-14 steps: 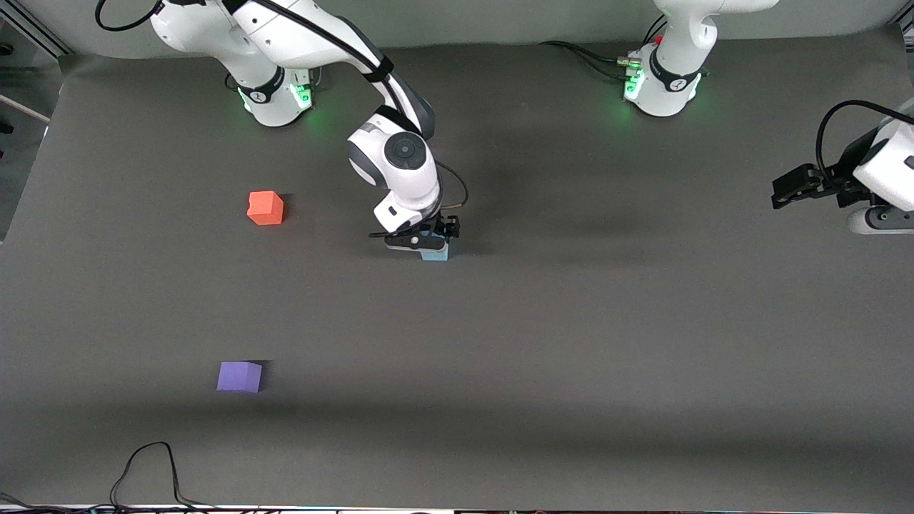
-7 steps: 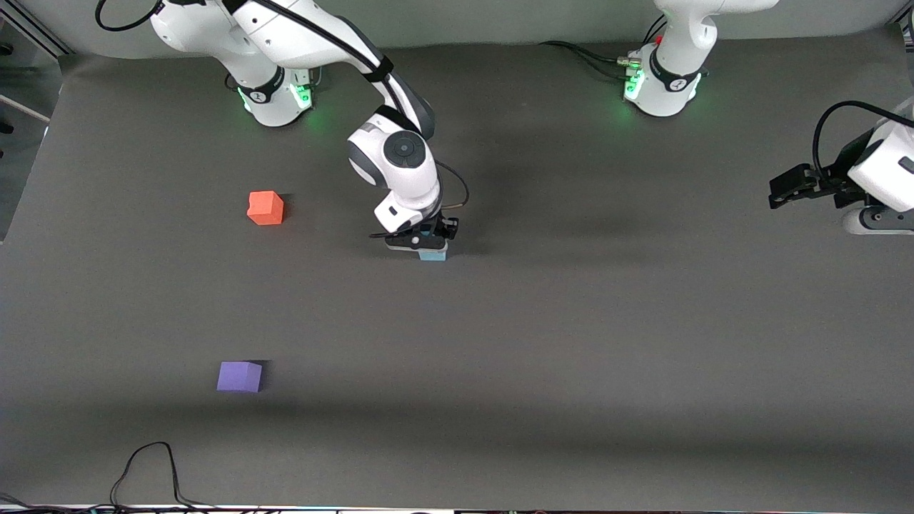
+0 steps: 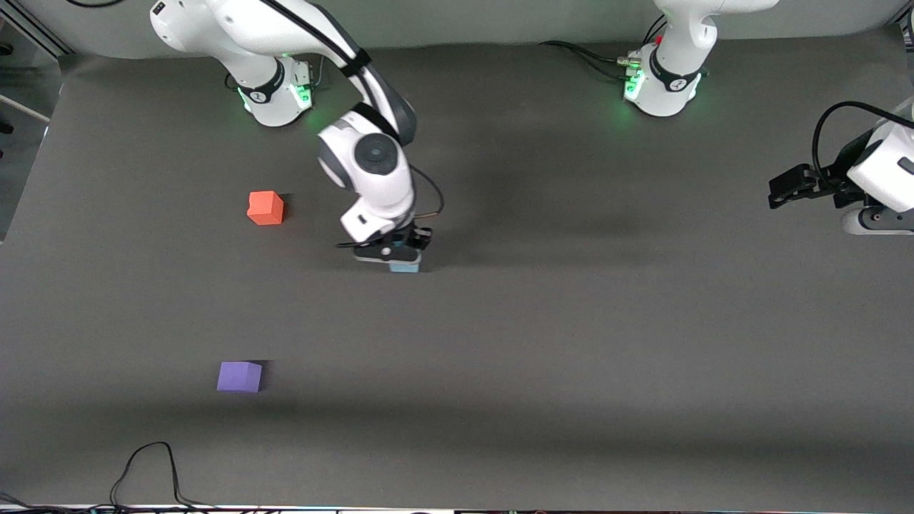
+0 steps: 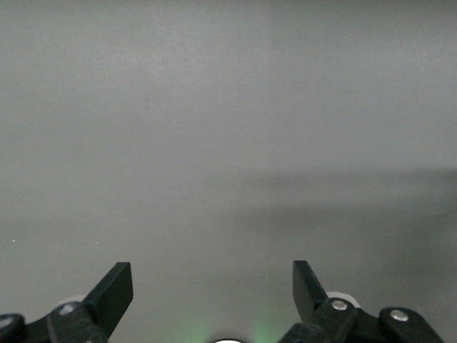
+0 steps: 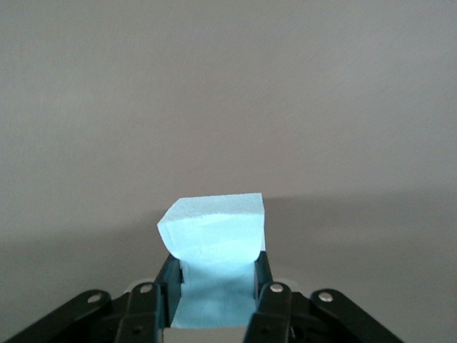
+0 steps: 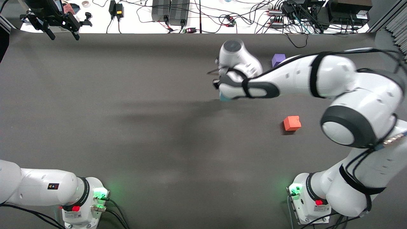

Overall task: Place blue block between orange and purple blocks
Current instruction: 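Carry the blue cube with the right gripper between orange and purple cubes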

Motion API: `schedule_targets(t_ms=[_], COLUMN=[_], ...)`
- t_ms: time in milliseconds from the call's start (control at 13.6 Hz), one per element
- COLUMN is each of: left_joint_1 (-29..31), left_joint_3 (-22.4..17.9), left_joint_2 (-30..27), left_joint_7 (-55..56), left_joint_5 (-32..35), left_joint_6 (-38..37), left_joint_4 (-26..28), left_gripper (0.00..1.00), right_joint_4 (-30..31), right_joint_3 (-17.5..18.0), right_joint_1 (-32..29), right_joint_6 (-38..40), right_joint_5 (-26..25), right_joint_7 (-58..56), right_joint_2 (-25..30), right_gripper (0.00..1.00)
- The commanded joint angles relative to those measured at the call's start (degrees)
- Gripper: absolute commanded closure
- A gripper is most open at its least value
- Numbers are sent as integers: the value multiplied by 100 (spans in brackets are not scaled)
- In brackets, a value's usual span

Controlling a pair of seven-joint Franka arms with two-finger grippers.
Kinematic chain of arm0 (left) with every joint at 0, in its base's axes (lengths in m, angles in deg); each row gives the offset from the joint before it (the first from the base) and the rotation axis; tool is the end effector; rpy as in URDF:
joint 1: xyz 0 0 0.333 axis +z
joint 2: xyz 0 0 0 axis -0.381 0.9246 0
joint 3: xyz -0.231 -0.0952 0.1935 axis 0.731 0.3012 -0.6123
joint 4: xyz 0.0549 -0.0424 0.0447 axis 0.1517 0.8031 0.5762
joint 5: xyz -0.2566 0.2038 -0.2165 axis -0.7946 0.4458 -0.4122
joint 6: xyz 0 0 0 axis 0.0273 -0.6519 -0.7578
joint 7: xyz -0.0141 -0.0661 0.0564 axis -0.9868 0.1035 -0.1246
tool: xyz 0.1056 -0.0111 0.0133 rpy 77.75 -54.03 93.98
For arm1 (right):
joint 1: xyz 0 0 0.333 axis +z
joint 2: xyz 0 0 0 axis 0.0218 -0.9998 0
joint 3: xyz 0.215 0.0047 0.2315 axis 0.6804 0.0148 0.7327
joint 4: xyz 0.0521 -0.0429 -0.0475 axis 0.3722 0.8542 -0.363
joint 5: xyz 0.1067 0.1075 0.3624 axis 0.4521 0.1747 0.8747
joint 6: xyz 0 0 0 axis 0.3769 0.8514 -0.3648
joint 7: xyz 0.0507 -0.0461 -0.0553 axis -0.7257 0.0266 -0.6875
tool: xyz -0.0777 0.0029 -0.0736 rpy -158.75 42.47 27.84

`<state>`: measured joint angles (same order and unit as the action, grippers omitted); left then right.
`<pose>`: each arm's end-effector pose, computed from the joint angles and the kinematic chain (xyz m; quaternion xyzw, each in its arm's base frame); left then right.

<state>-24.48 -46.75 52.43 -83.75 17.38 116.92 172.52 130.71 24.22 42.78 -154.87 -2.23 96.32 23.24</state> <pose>0.5499 -0.0197 0.5905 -0.9990 0.0064 0.0448 0.0043 0.4934 0.3618 0.3002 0.9977 -0.0553 0.0279 0.0288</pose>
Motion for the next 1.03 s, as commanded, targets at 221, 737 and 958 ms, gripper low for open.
schedule_targets(t_ms=[221, 737, 958], left_joint_1=[-81, -81, -81], left_joint_3=[-65, -65, -65], left_joint_2=[-19, -19, -19], left_joint_7=[-7, 10, 10], left_joint_5=[29, 29, 29], left_joint_6=[37, 37, 46], left_joint_4=[6, 6, 23], left_gripper=[0, 0, 0], right_joint_4=[293, 1514, 1630], right_joint_3=[-1535, -3030, -3119], right_joint_1=[18, 9, -52], right_joint_6=[998, -386, -741], right_joint_5=[774, 783, 1088], right_joint_7=[-2124, -3944, -4201], right_joint_2=[1120, 1060, 657], right_gripper=[56, 56, 56])
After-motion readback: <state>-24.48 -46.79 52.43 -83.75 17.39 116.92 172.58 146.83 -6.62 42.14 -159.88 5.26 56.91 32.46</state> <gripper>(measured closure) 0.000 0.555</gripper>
